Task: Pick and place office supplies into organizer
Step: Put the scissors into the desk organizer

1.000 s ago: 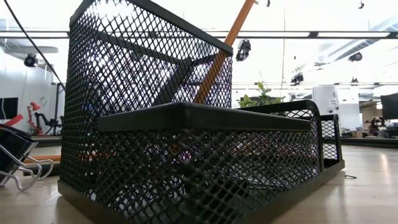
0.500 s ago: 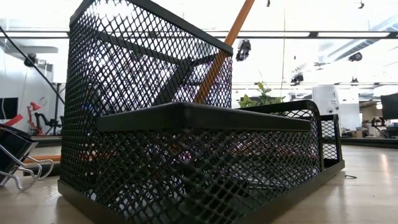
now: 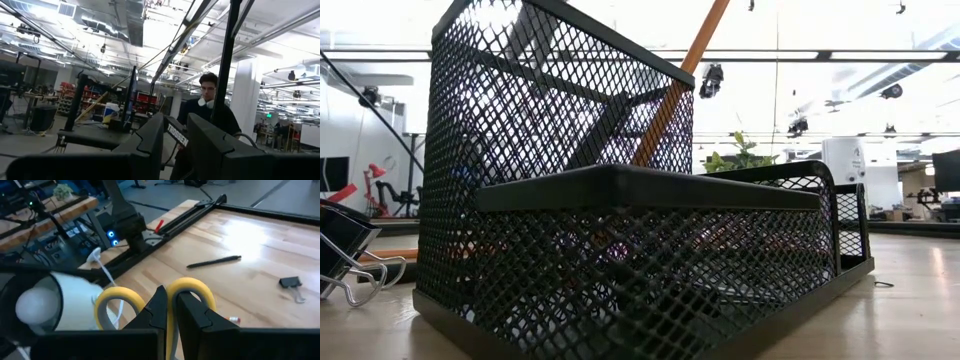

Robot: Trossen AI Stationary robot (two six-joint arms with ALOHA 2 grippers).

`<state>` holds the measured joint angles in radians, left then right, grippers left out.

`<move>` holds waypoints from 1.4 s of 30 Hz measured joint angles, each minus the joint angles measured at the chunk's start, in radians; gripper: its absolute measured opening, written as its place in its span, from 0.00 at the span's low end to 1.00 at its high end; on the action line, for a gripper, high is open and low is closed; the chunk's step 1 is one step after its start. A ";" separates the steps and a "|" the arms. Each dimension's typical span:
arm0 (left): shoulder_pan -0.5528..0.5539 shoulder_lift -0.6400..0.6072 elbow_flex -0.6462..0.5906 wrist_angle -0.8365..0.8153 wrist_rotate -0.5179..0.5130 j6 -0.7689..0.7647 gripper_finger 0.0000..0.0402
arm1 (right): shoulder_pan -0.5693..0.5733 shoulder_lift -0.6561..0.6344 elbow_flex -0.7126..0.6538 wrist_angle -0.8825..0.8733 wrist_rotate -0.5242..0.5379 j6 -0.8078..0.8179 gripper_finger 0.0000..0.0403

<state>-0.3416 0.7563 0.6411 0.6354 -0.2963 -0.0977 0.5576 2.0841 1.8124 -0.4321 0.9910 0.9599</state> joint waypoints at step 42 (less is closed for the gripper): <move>0.001 0.101 0.013 0.005 -0.001 -0.002 0.18 | 0.101 0.190 0.023 0.024 0.289 -0.110 0.03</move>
<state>-0.3408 0.8571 0.6537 0.6409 -0.2977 -0.0992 0.6582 2.2737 1.8351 -0.4076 1.2800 0.8501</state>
